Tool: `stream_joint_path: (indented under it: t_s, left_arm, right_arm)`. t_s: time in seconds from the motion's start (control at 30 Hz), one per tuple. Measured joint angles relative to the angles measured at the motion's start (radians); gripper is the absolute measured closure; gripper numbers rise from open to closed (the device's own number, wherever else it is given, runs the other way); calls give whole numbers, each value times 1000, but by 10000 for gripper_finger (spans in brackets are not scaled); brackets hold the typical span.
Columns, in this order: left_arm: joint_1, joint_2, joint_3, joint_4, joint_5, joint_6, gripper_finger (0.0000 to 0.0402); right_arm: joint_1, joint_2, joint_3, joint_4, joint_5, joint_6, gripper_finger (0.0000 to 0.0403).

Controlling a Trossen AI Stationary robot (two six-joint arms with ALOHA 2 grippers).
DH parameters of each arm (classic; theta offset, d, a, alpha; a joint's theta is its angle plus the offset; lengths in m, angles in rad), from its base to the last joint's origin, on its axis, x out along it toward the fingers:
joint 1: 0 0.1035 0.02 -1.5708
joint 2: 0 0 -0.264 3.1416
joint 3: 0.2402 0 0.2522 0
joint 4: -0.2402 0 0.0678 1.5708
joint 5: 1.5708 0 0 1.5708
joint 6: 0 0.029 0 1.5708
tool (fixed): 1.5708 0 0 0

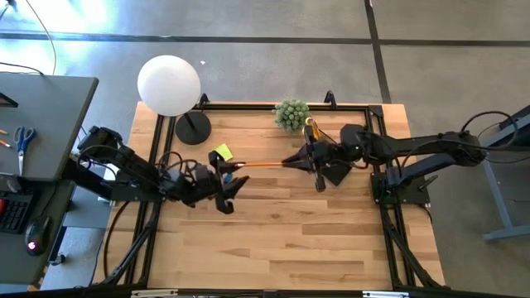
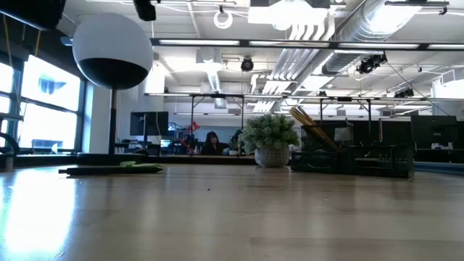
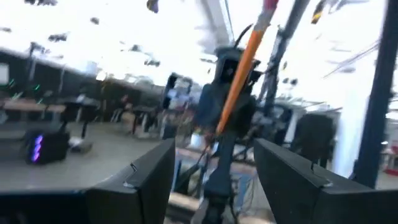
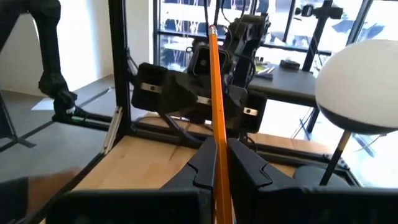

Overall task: Pick and place office supplies into organizer
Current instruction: Put the orange pencil into the desk organizer

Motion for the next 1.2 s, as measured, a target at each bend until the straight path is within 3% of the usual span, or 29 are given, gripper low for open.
stream_joint_path:
  t_s: [0.17,0.67,0.8,1.03,1.2]
  left_arm:
    - [25,0,25,56,134,57,193]
    - [55,0,45,48,123,67,198]
    - [67,0,45,44,116,68,242]
    - [67,0,45,11,121,71,382]
    - [66,0,45,-17,87,72,373]
  right_arm:
    - [0,43,0,46,16,18,392]
    - [19,124,0,93,73,24,392]
    - [31,124,0,98,90,24,392]
    - [50,124,0,83,102,27,390]
    - [52,135,0,52,115,47,388]
